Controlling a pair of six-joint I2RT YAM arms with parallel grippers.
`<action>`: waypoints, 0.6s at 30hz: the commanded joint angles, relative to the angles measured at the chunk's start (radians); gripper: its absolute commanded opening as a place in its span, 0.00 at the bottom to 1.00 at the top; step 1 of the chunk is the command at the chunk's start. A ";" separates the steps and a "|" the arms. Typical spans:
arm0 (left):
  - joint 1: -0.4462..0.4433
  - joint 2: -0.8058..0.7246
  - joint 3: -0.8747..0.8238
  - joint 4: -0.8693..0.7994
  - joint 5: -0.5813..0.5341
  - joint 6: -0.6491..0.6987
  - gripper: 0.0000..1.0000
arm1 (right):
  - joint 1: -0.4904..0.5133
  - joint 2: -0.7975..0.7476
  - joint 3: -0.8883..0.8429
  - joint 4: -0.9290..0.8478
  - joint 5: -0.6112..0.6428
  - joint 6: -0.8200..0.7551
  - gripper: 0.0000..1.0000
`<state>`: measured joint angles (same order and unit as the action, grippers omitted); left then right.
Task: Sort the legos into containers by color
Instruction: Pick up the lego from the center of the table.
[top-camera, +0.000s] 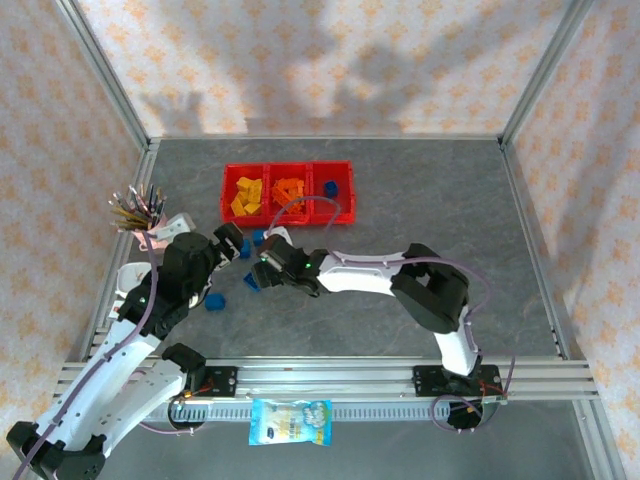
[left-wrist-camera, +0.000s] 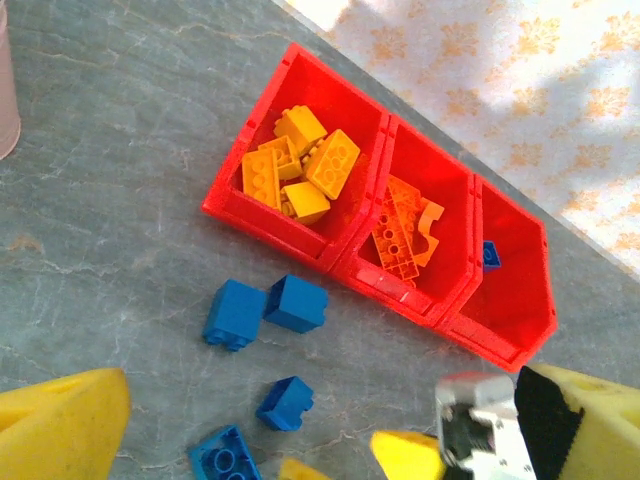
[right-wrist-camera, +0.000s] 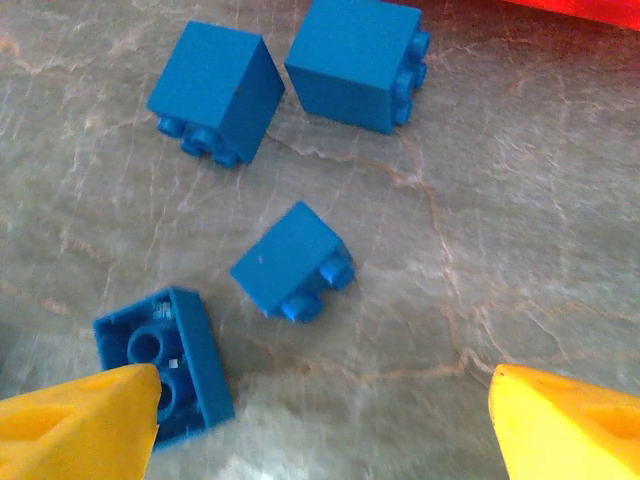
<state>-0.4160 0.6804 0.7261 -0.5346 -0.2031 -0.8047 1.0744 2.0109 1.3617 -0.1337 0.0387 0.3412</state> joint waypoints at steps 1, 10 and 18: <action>0.009 -0.018 -0.011 -0.039 -0.043 -0.030 1.00 | -0.003 0.072 0.112 -0.018 0.084 0.077 0.83; 0.009 -0.016 -0.013 -0.033 -0.036 -0.028 1.00 | -0.005 0.236 0.279 -0.121 0.174 0.140 0.67; 0.009 -0.009 -0.015 -0.022 -0.027 -0.022 0.99 | -0.005 0.248 0.274 -0.140 0.156 0.160 0.47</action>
<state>-0.4160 0.6716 0.7177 -0.5430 -0.2180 -0.8223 1.0737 2.2555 1.6211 -0.2264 0.1684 0.4797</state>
